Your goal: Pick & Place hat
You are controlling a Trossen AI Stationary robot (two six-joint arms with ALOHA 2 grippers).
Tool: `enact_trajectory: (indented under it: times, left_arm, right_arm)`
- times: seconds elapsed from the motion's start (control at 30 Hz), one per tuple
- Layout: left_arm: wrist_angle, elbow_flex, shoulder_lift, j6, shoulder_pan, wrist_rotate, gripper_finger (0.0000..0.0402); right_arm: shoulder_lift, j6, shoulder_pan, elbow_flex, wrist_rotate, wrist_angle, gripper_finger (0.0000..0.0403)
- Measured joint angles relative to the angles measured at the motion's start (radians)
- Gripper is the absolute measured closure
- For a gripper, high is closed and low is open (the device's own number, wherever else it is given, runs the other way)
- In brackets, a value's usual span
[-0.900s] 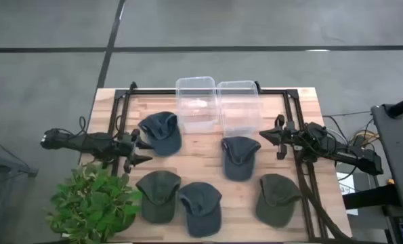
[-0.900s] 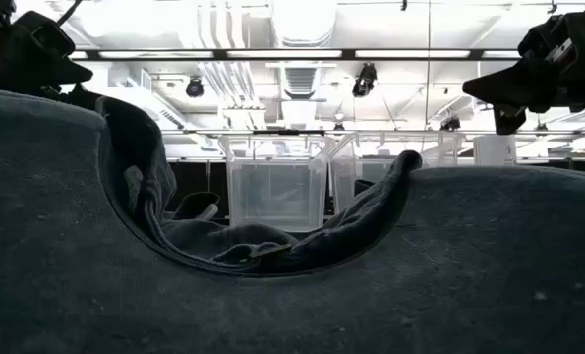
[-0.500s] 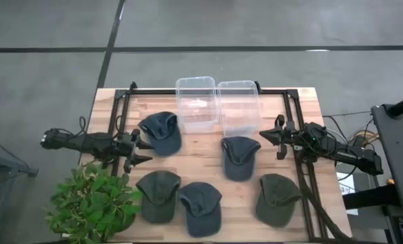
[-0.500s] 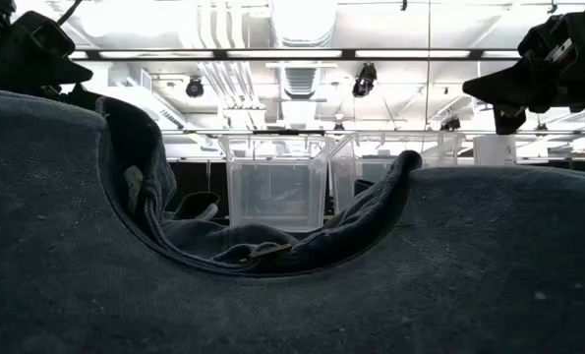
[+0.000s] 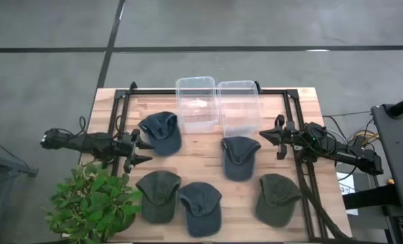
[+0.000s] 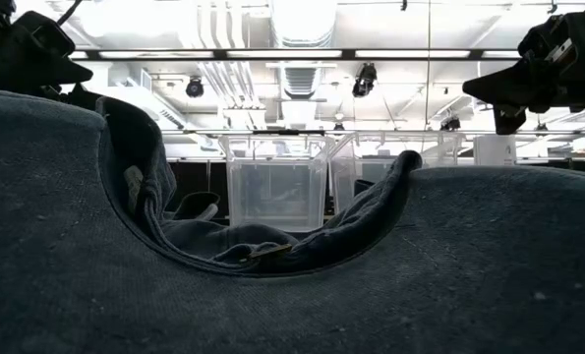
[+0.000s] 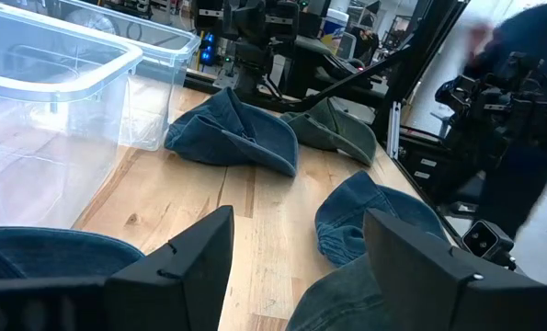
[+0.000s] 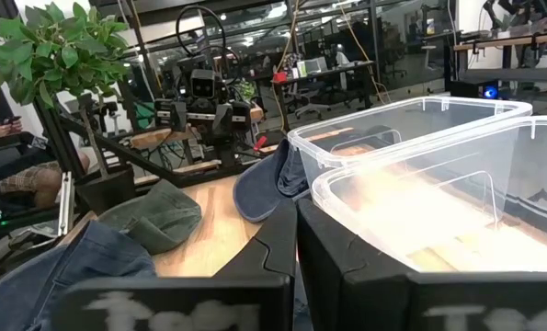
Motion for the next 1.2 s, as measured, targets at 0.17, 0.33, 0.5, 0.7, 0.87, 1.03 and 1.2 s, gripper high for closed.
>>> enact_trajectory:
  times: [0.17, 0.33, 0.5, 0.7, 0.87, 1.03, 1.2]
  left_arm:
    - [0.000, 0.000, 0.000, 0.000, 0.000, 0.000, 0.0165]
    - [0.000, 0.000, 0.000, 0.000, 0.000, 0.000, 0.0165]
    - [0.000, 0.000, 0.000, 0.000, 0.000, 0.000, 0.0165]
    - [0.000, 0.000, 0.000, 0.000, 0.000, 0.000, 0.0165]
    - [0.000, 0.000, 0.000, 0.000, 0.000, 0.000, 0.0165]
    - [0.000, 0.000, 0.000, 0.000, 0.000, 0.000, 0.0165]
    - [0.000, 0.000, 0.000, 0.000, 0.000, 0.000, 0.0165]
  right_arm:
    - [0.000, 0.000, 0.000, 0.000, 0.000, 0.000, 0.0394]
    - [0.000, 0.000, 0.000, 0.000, 0.000, 0.000, 0.0394]
    - [0.000, 0.000, 0.000, 0.000, 0.000, 0.000, 0.0394]
    - [0.000, 0.000, 0.000, 0.000, 0.000, 0.000, 0.0394]
    - [0.000, 0.000, 0.000, 0.000, 0.000, 0.000, 0.0394]
    - [0.000, 0.053, 0.000, 0.000, 0.000, 0.002, 0.0394]
    - [0.001, 0.225, 0.000, 0.025, -0.018, -0.002, 0.0394]
